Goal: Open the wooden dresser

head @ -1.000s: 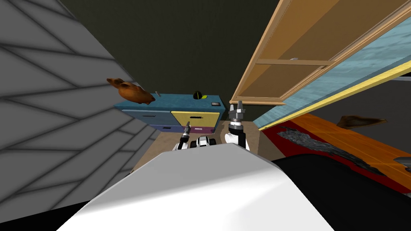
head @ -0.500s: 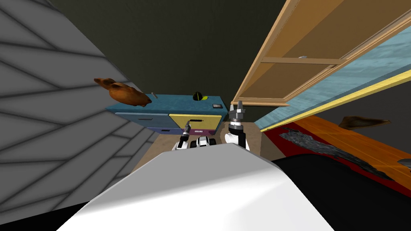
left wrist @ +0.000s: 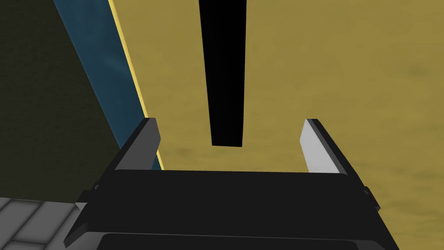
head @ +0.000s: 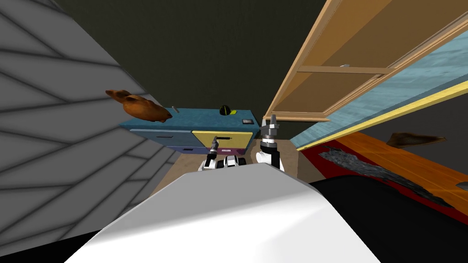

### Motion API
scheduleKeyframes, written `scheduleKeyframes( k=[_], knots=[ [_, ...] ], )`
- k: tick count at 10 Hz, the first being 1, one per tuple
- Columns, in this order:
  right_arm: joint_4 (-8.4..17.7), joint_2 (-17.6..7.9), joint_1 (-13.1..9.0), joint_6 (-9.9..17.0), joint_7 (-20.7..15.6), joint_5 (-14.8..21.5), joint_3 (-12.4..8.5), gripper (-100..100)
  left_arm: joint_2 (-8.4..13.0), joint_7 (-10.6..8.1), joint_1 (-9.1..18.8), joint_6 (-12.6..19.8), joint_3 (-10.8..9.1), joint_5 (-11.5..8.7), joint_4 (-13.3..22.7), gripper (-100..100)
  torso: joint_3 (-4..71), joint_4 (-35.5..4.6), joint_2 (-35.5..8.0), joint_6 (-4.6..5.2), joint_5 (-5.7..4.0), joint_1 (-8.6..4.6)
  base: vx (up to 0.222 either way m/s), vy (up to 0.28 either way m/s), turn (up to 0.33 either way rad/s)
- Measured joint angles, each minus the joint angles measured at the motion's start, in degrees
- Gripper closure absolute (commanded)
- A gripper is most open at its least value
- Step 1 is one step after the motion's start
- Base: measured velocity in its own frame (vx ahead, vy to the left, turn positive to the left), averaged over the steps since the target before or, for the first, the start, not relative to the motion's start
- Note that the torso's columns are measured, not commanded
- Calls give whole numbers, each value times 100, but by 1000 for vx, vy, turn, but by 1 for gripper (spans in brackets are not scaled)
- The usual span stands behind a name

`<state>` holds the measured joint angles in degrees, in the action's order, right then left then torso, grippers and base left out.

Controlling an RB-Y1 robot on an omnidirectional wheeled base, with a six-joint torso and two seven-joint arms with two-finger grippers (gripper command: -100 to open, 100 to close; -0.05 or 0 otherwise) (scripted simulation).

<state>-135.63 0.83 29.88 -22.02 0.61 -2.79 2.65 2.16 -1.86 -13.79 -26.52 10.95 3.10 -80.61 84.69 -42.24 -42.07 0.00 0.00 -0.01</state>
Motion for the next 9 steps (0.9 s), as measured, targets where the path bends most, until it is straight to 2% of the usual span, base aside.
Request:
scheduleKeyframes(
  k=[1,3,9],
  knots=[
    [0,0,0,0,0,0,0,0,0,-1,5,26,-1,0,-11,100,-2,1,-9,-1,1,2,0,0,0],
    [0,0,-2,0,0,0,0,0,7,-11,-2,16,12,0,-87,100,-29,5,-48,-1,7,10,-112,20,17],
    [0,0,-2,0,0,0,0,0,71,-41,-245,115,118,26,-330,100,-4,-3,-14,1,-3,-5,-177,22,17]
  ],
)
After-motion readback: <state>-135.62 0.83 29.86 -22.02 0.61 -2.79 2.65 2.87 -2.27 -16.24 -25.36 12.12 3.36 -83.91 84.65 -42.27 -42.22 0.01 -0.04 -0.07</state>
